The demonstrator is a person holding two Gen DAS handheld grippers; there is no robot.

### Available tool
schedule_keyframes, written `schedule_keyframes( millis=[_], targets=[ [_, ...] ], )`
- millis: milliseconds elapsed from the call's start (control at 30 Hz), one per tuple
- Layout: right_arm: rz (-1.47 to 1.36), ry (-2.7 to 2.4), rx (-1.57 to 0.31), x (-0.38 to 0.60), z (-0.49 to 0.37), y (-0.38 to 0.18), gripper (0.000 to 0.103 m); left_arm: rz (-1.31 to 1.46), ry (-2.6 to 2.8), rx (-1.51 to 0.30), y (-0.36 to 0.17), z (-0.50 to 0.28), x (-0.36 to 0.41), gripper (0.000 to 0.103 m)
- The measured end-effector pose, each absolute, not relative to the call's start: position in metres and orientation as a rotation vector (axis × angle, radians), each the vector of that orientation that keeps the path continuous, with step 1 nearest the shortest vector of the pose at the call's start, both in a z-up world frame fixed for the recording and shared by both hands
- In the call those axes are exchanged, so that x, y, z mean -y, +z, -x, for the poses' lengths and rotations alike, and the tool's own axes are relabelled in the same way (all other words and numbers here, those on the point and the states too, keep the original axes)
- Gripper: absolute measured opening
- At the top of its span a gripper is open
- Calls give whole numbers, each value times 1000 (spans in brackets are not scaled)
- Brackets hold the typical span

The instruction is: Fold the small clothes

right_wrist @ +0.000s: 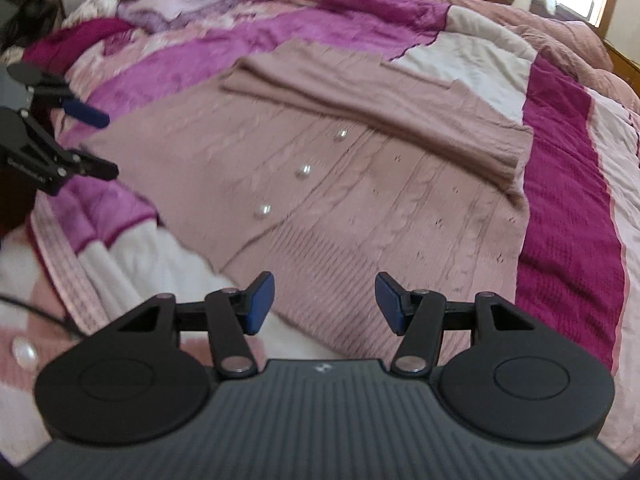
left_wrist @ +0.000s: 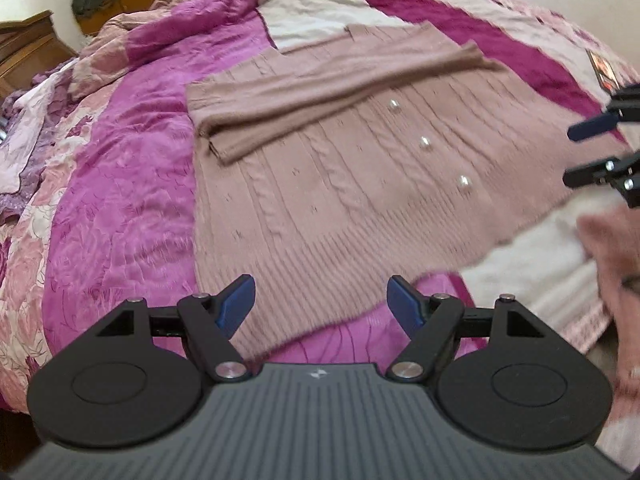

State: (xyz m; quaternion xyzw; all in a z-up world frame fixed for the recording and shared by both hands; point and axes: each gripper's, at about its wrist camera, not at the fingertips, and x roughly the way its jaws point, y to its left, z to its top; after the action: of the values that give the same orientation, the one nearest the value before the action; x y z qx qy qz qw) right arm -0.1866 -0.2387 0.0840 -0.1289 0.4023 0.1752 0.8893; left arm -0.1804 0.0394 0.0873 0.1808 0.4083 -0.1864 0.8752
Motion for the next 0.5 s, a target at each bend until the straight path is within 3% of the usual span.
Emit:
schedule_keyframes(
  millis=[300, 400, 500],
  targets=[
    [389, 367, -927, 231, 187, 61, 63, -491, -375, -880, 63, 179, -35, 80],
    [454, 351, -914, 225, 187, 57, 74, -498, -343, -882, 58, 169, -33, 81],
    [518, 322, -891, 220, 185, 53, 75, -509, -330, -880, 54, 160, -30, 82]
  ],
)
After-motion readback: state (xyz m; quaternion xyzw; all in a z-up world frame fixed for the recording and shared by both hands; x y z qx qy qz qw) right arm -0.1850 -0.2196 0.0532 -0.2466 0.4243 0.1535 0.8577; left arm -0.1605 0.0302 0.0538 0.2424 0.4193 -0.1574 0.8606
